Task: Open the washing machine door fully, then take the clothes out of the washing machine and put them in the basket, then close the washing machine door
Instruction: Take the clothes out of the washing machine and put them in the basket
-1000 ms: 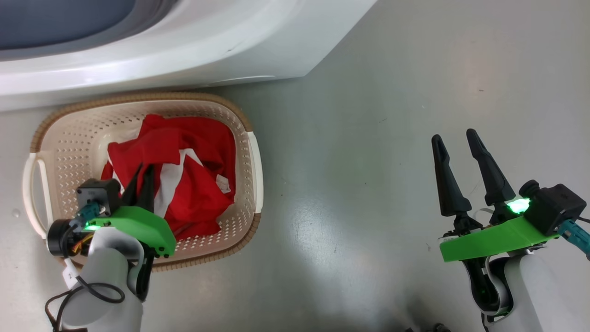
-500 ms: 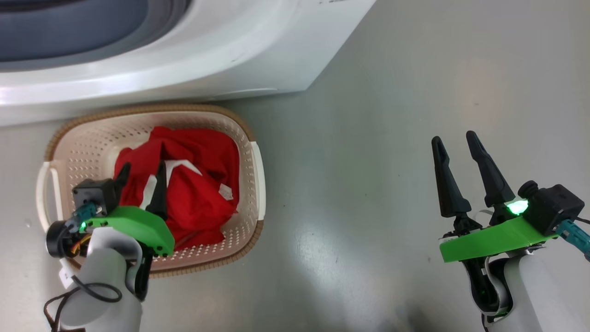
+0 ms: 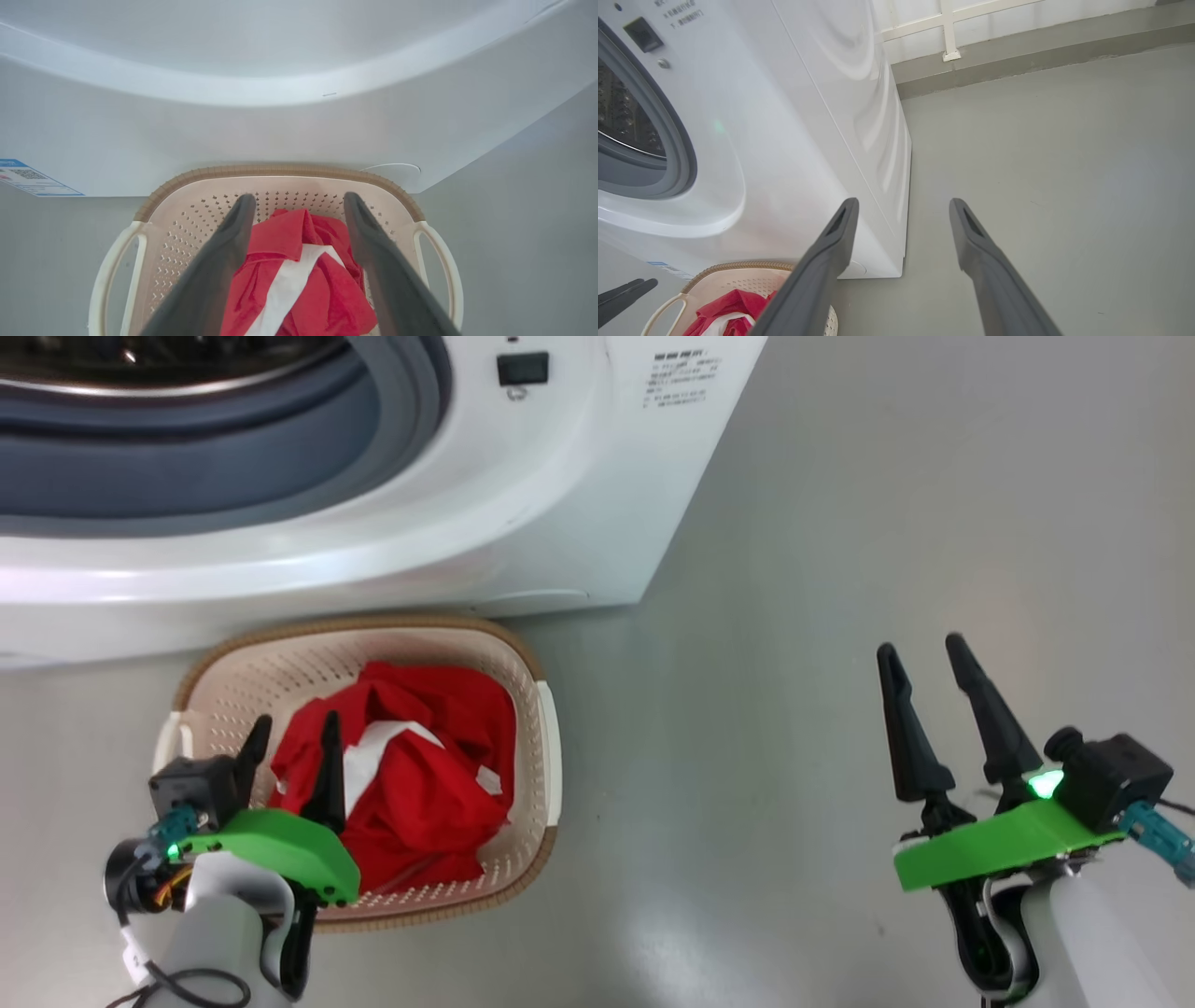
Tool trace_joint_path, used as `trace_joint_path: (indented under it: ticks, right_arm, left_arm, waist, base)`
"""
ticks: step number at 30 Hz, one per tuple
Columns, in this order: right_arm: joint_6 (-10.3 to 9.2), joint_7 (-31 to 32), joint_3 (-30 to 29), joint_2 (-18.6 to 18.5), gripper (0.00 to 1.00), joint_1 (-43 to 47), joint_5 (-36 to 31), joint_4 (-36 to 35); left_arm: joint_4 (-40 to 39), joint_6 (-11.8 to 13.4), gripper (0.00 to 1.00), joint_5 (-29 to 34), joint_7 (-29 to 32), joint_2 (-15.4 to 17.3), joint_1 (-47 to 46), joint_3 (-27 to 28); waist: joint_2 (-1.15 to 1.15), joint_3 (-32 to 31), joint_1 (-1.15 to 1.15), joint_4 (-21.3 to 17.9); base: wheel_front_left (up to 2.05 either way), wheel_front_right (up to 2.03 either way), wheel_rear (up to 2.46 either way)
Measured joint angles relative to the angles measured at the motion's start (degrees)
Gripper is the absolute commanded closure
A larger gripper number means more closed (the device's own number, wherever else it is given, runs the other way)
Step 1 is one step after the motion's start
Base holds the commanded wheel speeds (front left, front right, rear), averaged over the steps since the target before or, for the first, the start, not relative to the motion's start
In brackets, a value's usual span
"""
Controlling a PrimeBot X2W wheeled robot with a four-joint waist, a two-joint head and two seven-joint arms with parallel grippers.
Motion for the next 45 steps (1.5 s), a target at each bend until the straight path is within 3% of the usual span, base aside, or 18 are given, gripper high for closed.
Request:
trace_joint_path:
  ticks: [24, 45]
  right_arm:
    - [0.0, 0.0, -0.57, -0.21, 0.0, 8.62, -0.42, 2.35]
    - [0.0, 0.0, -1.02, -0.82, 0.0, 15.11, -0.33, 2.54]
  left_arm:
    - [-16.47, 0.0, 0.0, -0.33, 0.0, -0.19, 12.42, 0.04]
    - [-29.72, -0.01, 0.0, 0.92, -0.01, -0.2, 26.06, 2.66]
  waist:
    - [0.0, -15.92, 0.0, 2.2]
    - [0.0, -23.99, 0.0, 2.17]
  base:
    - [0.0, 0.0, 0.0]
    - [0.0, 0.0, 0.0]
